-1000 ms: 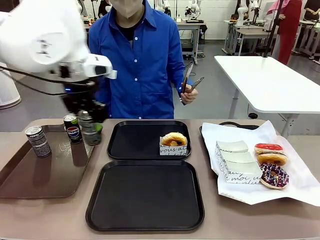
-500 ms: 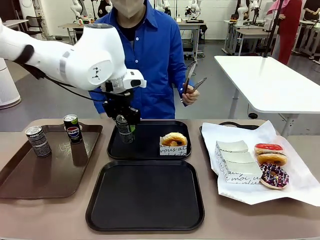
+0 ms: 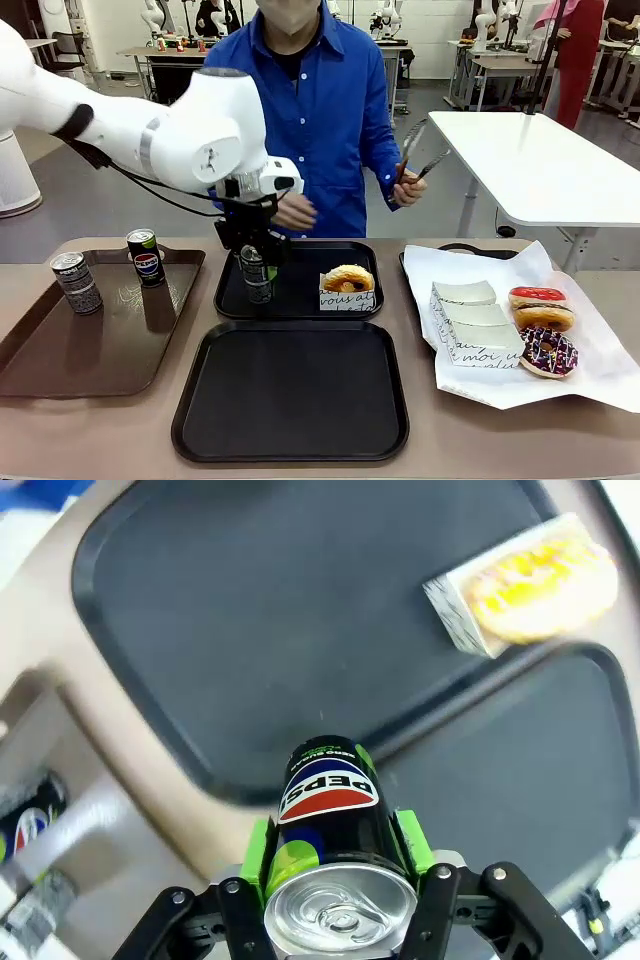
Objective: Set up donuts and drinks on trays.
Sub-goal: Pick up one Pepsi coke and place it on the Flat Tray.
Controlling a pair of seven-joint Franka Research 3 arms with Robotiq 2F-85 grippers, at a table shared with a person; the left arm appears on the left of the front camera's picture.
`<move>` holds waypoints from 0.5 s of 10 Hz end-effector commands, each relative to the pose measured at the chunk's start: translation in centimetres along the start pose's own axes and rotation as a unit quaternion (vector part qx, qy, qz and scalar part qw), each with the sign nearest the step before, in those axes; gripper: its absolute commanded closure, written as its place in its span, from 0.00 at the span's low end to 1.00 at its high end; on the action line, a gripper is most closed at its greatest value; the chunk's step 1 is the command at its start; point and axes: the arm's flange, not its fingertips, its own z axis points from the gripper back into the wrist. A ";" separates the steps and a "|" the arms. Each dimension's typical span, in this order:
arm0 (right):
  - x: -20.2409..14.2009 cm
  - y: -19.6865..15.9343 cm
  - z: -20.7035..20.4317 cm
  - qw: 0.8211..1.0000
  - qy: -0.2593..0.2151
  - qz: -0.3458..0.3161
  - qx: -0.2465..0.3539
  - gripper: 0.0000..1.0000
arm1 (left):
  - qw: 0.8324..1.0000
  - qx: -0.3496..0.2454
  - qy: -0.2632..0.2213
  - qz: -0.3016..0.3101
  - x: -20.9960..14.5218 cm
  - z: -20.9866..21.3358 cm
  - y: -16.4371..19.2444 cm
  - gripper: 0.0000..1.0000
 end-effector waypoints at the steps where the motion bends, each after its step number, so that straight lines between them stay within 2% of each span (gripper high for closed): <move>1: 0.1 0.0 -0.1 1.000 -0.001 0.001 0.005 0.00 | 1.000 0.002 -0.005 -0.005 -8.8 9.8 3.4 0.41; 3: 0.1 0.0 -0.1 1.000 -0.001 0.001 0.005 0.00 | 1.000 0.012 0.024 -0.017 -15.0 11.5 6.0 0.41; 5: 0.1 0.0 -0.1 1.000 -0.001 0.001 0.005 0.00 | 0.999 -0.002 0.037 -0.019 -17.0 11.3 6.5 0.41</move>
